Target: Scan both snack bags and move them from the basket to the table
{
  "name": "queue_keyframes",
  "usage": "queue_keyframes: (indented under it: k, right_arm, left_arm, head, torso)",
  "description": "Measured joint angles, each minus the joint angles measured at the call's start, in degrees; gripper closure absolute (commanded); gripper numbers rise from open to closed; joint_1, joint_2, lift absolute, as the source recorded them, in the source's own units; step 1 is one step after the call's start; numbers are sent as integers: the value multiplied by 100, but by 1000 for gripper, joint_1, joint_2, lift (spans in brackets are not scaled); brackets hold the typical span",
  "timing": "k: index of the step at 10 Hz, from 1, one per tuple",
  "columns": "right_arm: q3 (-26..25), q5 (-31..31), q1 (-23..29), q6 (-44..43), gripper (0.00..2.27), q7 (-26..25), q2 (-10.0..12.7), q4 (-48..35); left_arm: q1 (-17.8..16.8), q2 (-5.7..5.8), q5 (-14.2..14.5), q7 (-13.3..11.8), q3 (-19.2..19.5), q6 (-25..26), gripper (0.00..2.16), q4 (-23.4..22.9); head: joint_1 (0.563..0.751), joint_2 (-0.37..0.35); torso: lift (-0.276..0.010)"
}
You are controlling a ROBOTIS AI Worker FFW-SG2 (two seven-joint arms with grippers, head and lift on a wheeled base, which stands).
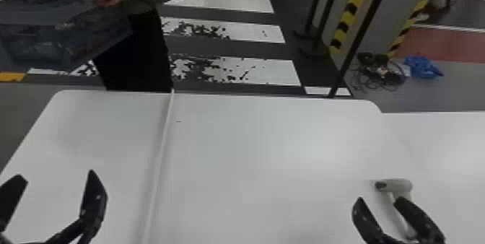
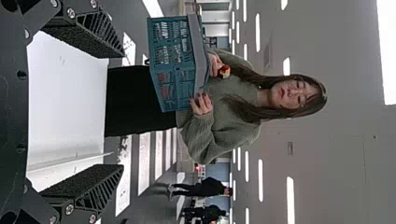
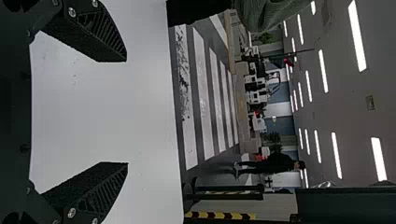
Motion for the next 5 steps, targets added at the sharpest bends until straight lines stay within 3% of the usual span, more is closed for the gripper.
queue_keyframes:
  k: [5]
  right_arm:
    - [-24,-24,23,-60,134,0,-7,-27]
  left_arm:
    - [8,23,3,-140,-13,-13,164,-11]
  head:
    - [695,-164]
  torso:
    - [-98]
